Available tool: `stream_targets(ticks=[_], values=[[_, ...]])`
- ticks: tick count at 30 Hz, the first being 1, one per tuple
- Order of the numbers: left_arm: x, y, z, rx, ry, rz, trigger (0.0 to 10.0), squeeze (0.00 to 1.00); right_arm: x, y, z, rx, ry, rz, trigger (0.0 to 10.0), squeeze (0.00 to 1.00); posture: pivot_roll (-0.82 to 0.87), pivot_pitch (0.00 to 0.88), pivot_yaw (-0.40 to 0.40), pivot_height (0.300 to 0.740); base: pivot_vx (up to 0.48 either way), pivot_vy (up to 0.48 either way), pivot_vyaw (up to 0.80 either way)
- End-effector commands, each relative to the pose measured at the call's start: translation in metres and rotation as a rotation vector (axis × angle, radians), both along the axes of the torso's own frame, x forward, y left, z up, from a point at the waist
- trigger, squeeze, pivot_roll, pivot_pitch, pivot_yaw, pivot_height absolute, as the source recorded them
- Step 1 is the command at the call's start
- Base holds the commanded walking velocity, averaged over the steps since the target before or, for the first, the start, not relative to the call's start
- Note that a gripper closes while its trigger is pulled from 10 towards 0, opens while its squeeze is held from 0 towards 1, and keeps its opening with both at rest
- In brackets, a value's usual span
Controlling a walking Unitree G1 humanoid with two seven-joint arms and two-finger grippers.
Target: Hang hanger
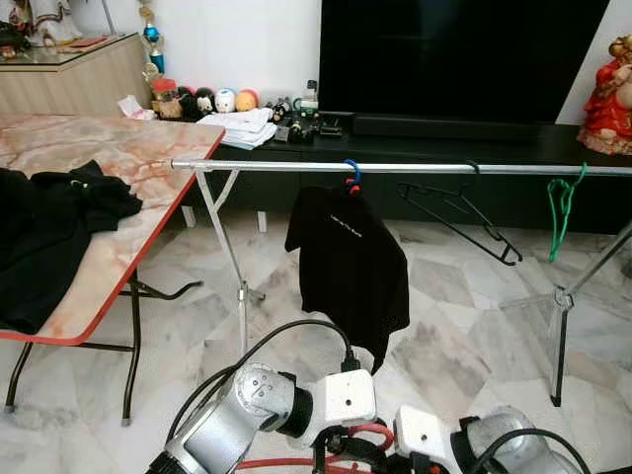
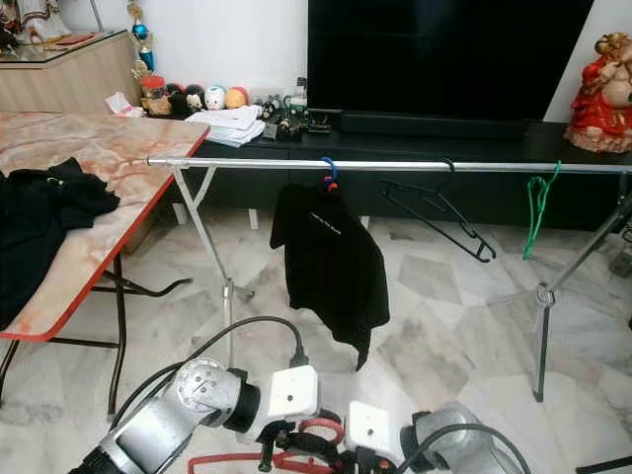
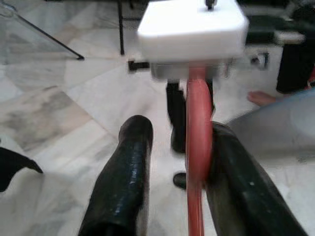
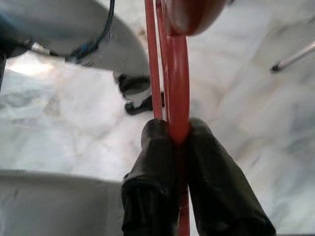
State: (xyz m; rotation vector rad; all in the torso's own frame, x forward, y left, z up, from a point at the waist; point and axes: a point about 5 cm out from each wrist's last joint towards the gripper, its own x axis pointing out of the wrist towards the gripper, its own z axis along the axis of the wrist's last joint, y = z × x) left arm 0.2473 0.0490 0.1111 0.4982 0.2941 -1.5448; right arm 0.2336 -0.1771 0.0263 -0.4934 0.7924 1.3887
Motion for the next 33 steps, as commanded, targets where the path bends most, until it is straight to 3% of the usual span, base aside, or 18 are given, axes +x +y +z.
stream_targets(ticks=[1, 6, 9, 12, 13, 14, 33], values=[[0.000, 0.012, 0.003, 0.028, 0.003, -0.010, 10.0, 1.00, -0.005, -0.010, -0.007, -0.048, 0.021, -0.016, 0.0, 0.00, 0.03, 0.000, -0.002, 0.740, 0.000, 0.000, 0.00], [0.002, 0.051, -0.014, 0.239, -0.017, 0.033, 10.0, 1.00, -0.008, -0.020, -0.018, -0.067, 0.011, -0.114, 0.0, 0.00, 0.03, 0.000, 0.000, 0.740, 0.000, 0.000, 0.00], [0.006, 0.067, -0.019, 0.280, -0.018, 0.109, 10.0, 1.00, -0.003, -0.024, -0.019, -0.065, -0.034, -0.185, 0.0, 0.00, 0.04, 0.000, -0.003, 0.740, 0.000, 0.000, 0.00], [0.012, 0.083, -0.024, 0.281, -0.028, 0.240, 10.0, 1.00, 0.005, -0.031, -0.018, -0.040, -0.097, -0.331, 0.0, 0.00, 0.05, 0.000, -0.012, 0.740, 0.000, 0.000, 0.00], [0.023, 0.099, -0.033, 0.271, -0.061, 0.422, 10.0, 0.00, 0.013, -0.039, -0.016, 0.000, -0.147, -0.509, 0.0, 0.00, 0.06, 0.000, -0.009, 0.740, 0.000, 0.000, 0.00], [0.028, 0.109, -0.038, 0.262, -0.075, 0.525, 10.0, 0.00, 0.017, -0.042, -0.015, 0.014, -0.176, -0.589, 0.0, 0.00, 0.05, 0.000, -0.005, 0.740, 0.000, 0.000, 0.00], [0.028, 0.109, -0.038, 0.262, -0.075, 0.525, 10.0, 0.00, 0.017, -0.042, -0.015, 0.014, -0.176, -0.589, 0.0, 0.00, 0.05, 0.000, -0.005, 0.740, 0.000, 0.000, 0.00]])
